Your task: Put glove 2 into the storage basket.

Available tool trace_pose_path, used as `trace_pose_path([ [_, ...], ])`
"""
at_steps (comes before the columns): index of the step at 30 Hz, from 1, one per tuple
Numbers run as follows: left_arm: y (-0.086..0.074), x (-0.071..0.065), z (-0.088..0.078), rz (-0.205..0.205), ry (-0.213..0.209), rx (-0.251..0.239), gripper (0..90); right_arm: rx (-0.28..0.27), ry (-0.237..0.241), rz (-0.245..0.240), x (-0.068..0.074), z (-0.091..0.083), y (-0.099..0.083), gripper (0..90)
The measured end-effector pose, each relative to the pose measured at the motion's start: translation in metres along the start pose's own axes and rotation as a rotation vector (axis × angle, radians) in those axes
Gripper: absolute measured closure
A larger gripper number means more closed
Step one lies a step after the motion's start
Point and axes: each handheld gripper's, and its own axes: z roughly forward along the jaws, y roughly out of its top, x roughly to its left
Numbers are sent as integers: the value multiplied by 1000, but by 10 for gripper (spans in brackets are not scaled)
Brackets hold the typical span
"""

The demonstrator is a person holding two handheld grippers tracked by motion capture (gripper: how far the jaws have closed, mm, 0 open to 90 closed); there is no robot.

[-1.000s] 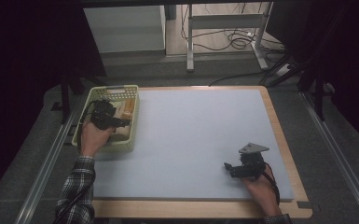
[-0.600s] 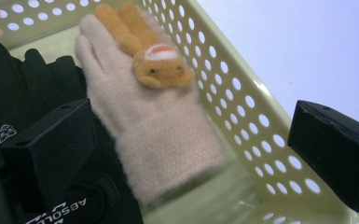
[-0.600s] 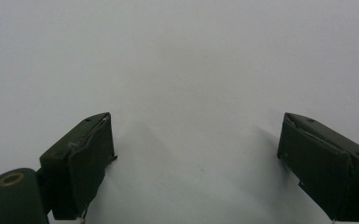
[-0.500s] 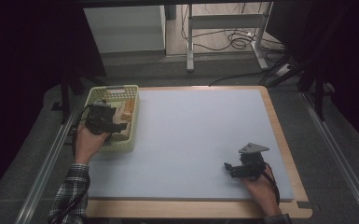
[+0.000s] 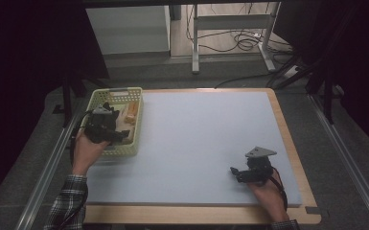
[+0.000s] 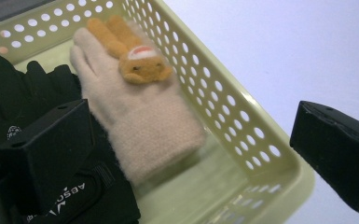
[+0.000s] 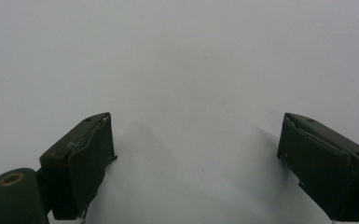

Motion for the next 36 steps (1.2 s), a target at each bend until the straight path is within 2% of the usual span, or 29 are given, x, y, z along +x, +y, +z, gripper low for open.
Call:
trace_pose_path([
  [16,-16,-11,-12,28,-31,-31,1,0,0,1,0,0,0,103],
  [31,-24,-24,-21,54,-58,-52,1,0,-1,0,0,0,0,103],
  [36,-25,-29,-23,66,-56,-59,2,0,-1,0,0,0,0,103],
])
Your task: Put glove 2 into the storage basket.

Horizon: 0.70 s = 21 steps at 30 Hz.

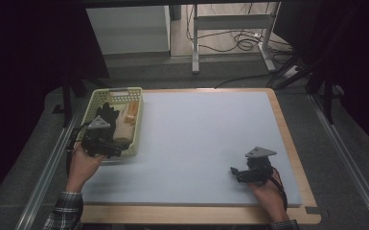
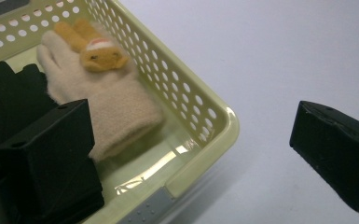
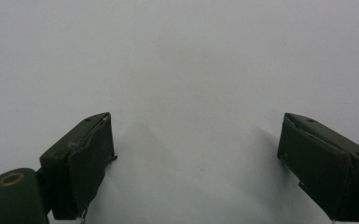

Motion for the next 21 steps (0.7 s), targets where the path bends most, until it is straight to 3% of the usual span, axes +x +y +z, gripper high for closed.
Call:
trace_pose_path([
  [21,1,-33,4,51,-49,-42,1,-1,-1,-1,0,0,0,103],
])
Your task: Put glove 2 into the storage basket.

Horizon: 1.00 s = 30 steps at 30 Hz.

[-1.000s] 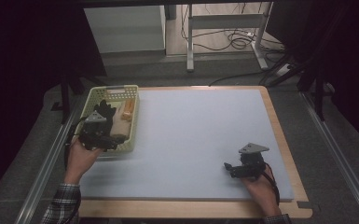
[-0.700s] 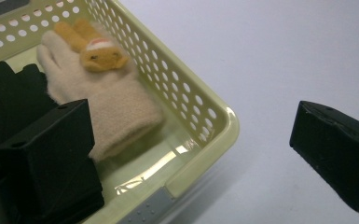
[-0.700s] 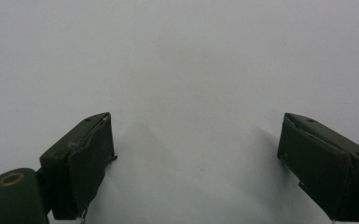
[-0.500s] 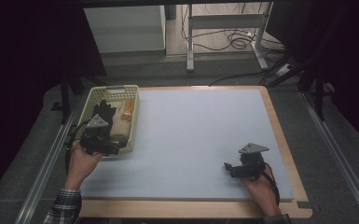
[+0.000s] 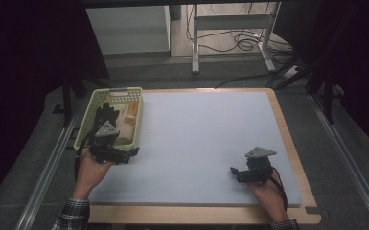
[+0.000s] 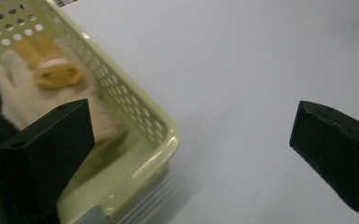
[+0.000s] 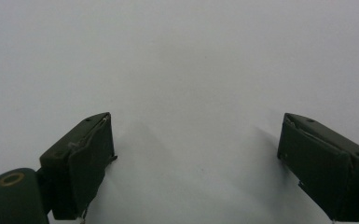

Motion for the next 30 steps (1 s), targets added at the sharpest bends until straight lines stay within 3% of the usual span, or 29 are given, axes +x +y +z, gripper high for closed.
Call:
trace_pose_path([
  [12,7,-26,14,43,-36,-6,0,-1,0,1,0,0,0,103],
  [30,19,-65,35,102,-124,-14,0,-1,0,1,0,0,0,103],
])
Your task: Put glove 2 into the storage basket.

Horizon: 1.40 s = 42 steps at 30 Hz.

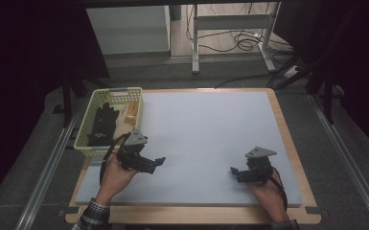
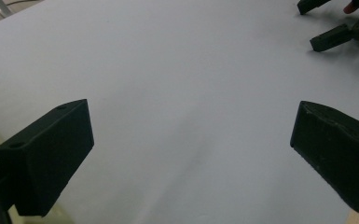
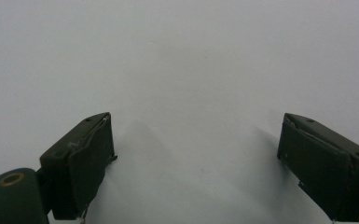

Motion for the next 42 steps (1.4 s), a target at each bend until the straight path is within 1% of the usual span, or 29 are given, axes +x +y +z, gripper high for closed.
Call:
trace_pose_path([
  [5,3,-10,6,21,-27,-4,0,0,0,0,0,0,0,103],
  [9,4,-18,12,27,-45,-11,0,0,0,0,0,0,0,103],
  [11,3,-21,16,25,-60,-14,0,0,0,0,0,0,0,103],
  [14,0,-26,21,35,-69,-6,0,0,0,0,0,0,0,103],
  [17,-3,-29,25,35,-73,-5,0,0,0,-1,0,0,0,103],
  [19,-6,-30,27,35,-74,-4,0,0,-1,-1,0,0,0,103],
  [23,-14,-32,33,22,-92,1,0,0,0,-1,0,0,0,103],
  [25,-19,-33,36,22,-92,5,0,0,0,-1,0,0,0,103],
  [32,-35,-32,44,19,-73,32,0,-1,-1,-2,0,0,0,103],
  [37,-47,-30,47,16,-79,50,0,-1,-1,-2,0,0,0,103],
  [42,-58,-28,49,10,-67,71,0,-1,-2,-2,0,0,0,103],
])
